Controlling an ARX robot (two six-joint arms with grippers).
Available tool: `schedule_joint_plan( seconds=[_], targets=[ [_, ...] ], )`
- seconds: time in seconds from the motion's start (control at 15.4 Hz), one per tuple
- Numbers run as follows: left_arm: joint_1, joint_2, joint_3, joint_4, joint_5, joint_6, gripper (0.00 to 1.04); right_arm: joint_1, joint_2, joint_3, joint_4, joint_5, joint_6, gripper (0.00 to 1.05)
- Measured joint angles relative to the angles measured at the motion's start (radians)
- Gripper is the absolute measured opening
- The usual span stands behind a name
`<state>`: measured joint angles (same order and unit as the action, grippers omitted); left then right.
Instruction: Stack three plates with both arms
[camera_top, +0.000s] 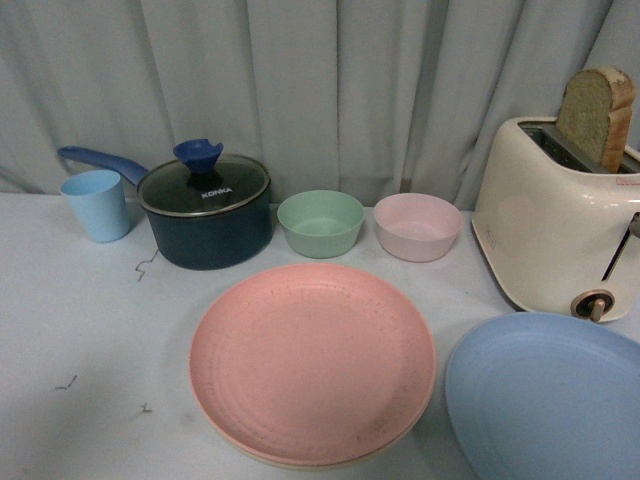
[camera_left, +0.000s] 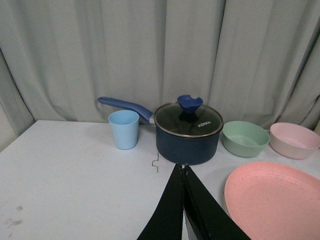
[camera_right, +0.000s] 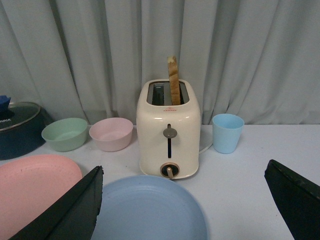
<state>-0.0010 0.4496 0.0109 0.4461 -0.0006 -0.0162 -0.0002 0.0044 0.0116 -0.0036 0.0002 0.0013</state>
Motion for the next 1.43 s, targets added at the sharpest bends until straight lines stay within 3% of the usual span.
schedule_joint_plan(
  seconds=[0.72, 0.85, 1.11, 1.24, 1.3, 1.43],
  targets=[
    [0.0, -0.277, 0.0, -0.272, 0.0, 0.0, 0.02, 0.0, 0.0, 0.0, 0.0, 0.0, 0.0, 0.98],
    [0.0, -0.44, 0.001, -0.452, 0.0, 0.0, 0.02, 0.0, 0.0, 0.0, 0.0, 0.0, 0.0, 0.98],
    [0.0, -0.441, 0.0, -0.451, 0.001, 0.0, 0.05, 0.0, 0.0, 0.0, 0.0, 0.0, 0.0, 0.98],
    [0.0, -0.441, 0.0, -0.45, 0.0, 0.0, 0.37, -0.004, 0.003, 0.002, -0.016, -0.014, 0.002, 0.98],
    [0.0, -0.441, 0.0, -0.449, 0.0, 0.0, 0.5, -0.074, 0.076, 0.042, -0.122, -0.16, 0.007, 0.98],
    [0.0, -0.441, 0.0, -0.45, 0.0, 0.001, 0.74, -0.259, 0.297, 0.057, 0.047, -0.376, 0.006, 0.98]
  ],
)
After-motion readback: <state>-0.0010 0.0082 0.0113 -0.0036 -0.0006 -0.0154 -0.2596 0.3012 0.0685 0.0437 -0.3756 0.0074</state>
